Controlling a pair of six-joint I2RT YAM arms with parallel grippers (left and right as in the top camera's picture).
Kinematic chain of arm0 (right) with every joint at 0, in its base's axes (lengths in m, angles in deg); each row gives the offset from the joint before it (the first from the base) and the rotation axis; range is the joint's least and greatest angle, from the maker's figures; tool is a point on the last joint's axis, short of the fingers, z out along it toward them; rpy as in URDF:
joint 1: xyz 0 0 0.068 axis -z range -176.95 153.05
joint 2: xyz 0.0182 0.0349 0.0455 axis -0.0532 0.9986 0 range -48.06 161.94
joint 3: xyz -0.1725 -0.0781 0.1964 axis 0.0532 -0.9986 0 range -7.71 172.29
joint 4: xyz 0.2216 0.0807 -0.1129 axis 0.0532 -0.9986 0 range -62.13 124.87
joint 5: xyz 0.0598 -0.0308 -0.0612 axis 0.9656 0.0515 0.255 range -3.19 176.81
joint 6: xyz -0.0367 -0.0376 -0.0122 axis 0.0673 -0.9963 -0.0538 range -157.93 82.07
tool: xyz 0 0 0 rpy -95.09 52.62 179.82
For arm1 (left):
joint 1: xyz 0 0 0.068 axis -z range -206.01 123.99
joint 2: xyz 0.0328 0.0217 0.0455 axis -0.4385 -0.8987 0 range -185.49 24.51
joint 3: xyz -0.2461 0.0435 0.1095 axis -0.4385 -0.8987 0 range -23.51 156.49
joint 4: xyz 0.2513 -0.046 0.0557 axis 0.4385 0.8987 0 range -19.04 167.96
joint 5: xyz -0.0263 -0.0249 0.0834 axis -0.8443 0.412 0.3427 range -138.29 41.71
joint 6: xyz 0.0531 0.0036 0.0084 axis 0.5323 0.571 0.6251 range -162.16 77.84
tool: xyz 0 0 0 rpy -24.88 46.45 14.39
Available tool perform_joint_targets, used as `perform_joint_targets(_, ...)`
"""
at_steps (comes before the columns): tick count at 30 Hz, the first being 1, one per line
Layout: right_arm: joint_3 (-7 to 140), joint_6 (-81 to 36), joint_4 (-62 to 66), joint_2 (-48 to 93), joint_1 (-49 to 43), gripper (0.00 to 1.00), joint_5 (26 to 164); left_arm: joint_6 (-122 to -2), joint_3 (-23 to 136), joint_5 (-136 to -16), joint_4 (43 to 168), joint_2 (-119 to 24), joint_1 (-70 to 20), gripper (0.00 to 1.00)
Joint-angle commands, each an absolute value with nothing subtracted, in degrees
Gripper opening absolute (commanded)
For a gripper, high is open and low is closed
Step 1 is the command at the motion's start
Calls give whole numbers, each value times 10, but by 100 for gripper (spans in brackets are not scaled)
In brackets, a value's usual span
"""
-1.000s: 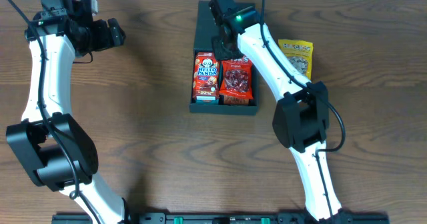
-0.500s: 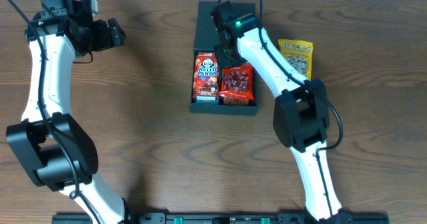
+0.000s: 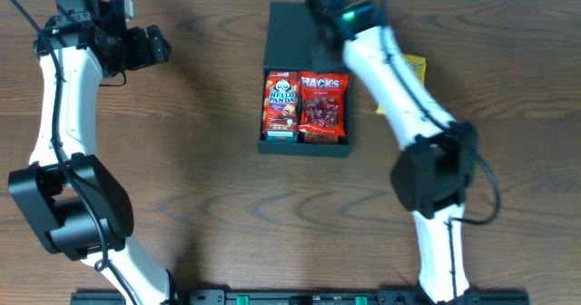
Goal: Pack container
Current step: 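Lower the red Hacks bag into the box beside the Pocky box, then release the bag and move the right gripper to the yellow Hacks bag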
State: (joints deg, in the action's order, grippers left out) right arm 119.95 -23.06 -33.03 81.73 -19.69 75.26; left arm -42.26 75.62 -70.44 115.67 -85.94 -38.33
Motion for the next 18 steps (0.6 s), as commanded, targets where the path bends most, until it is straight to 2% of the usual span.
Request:
perform_joint_targets(1,1210,-221,-354,801,-132,1,720,-424,758,-708,1157,-839,-383,95)
perform_joint_targets(4,1196,-221,-367,805,-83,2,724,-424,758,-708,1157,-839,-383,95)
perform_joint_targets(6,1185,-221,-367,806,-62,14,740,-425,758,-708,1157,-839,-383,95)
perform_joint_targets(7,1177,-221,-366,806,-57,16,741,-426,758,-709,1157,-839,-383,95)
perform_joint_targets(10,1128,-221,-349,810,-47,31,699,-426,758,-708,1157,-839,-383,95)
perform_joint_targets(18,1024,-253,-268,814,71,37,961,-426,758,-708,1168,-839,-383,95)
